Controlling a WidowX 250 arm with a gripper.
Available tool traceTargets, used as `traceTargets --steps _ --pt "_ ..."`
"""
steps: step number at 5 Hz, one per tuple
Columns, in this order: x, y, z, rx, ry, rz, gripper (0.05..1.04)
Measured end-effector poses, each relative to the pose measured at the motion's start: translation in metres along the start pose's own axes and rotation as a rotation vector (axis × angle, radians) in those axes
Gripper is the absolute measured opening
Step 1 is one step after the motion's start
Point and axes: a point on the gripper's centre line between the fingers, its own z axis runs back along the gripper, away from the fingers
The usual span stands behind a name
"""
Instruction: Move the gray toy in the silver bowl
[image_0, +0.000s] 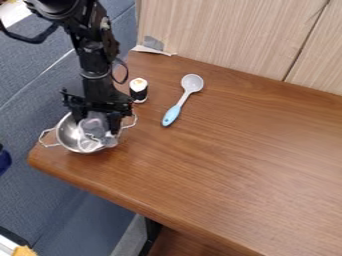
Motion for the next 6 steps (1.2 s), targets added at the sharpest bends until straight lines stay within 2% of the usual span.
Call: traceTargets --steps 1,3,4,5,6 --pt "0.000 -0.001 0.002 0.021 0.011 -0.010 1.010" --pt "0.000 -0.003 0.002 0.025 0.006 -0.020 1.000" --pt "0.004 -0.008 0.025 0.035 -0.064 -0.053 1.000" --pt "0.011 -0.009 0.067 0.005 -0.187 -0.050 1.000" --pt "0.012 -0.016 0.099 0.011 -0.265 -0.081 1.000"
